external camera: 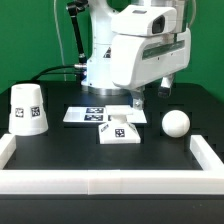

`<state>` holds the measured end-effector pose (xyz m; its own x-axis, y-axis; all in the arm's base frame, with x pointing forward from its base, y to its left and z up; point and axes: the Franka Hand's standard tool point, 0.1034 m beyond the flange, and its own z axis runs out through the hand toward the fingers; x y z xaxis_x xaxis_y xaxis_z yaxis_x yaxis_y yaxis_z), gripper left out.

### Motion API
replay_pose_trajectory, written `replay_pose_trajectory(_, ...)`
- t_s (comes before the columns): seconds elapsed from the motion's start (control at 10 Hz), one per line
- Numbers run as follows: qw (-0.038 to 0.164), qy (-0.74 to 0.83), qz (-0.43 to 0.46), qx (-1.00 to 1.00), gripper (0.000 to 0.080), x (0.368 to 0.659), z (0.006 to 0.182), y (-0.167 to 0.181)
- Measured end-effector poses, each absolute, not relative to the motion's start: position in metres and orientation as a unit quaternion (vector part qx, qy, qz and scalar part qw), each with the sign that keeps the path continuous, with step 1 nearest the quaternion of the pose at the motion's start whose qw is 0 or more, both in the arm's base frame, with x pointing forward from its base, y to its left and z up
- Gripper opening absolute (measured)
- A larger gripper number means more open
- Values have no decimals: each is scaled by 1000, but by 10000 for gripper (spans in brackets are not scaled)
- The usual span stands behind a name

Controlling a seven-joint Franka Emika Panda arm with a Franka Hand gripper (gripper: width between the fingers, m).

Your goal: Assemble lamp

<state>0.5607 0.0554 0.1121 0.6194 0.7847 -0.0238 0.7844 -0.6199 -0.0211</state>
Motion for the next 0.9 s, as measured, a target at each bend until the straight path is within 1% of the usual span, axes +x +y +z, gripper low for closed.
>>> replay_pose_trajectory(0.7, 4, -425, 16, -905, 700, 559, 111, 53)
replay_pose_trajectory(0.9, -1, -418, 10, -908, 700, 530, 102, 23)
